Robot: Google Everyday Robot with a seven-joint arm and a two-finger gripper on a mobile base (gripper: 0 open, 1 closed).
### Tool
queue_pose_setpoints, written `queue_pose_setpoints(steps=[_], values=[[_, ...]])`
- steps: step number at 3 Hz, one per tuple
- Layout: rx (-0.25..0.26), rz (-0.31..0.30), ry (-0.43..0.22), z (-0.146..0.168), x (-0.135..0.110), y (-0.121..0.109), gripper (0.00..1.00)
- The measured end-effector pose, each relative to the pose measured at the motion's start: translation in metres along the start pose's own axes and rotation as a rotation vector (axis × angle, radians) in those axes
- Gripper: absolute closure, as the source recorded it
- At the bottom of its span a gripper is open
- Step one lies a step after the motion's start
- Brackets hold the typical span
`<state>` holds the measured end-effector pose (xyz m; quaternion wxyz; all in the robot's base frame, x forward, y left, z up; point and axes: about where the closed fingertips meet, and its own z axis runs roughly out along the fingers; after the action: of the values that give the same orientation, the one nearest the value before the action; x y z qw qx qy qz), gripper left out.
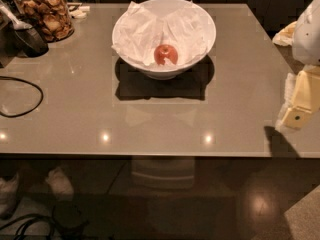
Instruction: Pick apple from white bowl
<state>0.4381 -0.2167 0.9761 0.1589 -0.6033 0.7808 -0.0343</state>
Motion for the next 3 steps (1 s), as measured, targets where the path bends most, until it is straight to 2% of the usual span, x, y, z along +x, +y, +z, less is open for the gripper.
queue_pose_setpoints(steps=[1,2,3], values=[[0.0,0.0,0.0,0.0,0.0,0.0,0.0],[0.0,0.002,0.037,0.02,-0.038,-0.051,0.0],[0.008,-0.002,0.039,0.021,-0.04,-0.052,0.0]])
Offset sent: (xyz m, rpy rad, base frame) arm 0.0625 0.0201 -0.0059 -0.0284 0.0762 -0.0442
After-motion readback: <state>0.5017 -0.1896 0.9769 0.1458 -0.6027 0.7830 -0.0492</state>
